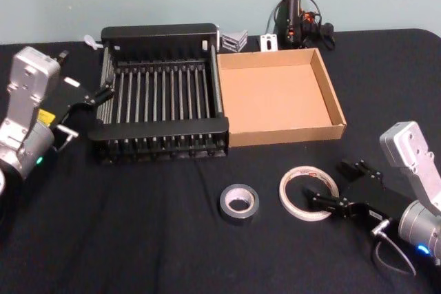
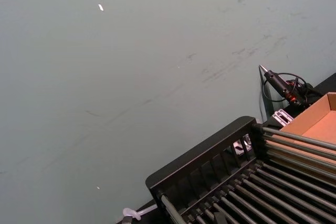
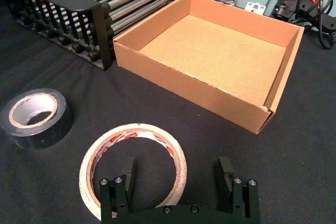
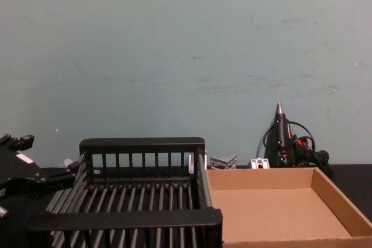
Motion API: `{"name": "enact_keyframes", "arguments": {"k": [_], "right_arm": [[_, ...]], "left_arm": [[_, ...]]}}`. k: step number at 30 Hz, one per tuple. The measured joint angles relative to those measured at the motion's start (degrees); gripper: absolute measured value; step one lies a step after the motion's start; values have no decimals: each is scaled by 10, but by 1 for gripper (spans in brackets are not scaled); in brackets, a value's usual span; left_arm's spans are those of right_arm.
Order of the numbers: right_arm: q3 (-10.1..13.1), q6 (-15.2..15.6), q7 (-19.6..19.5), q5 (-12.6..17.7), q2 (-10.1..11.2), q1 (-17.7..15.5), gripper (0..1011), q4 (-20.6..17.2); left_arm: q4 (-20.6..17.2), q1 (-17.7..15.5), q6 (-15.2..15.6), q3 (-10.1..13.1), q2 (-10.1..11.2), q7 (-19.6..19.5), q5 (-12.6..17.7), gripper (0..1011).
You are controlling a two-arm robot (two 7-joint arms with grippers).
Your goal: Pick up the white tape and place it into the black box , Pick up the silver tape and place it into the brown box.
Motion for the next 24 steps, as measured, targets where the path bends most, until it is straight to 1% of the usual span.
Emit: {"name": "enact_keyframes", "arguments": {"k": [10,24], "right_arm": [[8,4,7,-14,-9,-4,1002,1],[14,13,13,-23,-18,-7,1003,2]], "left_arm": [[0,0,0,0,0,0,0,1001],[0,0,0,0,0,0,0,1001]]}}
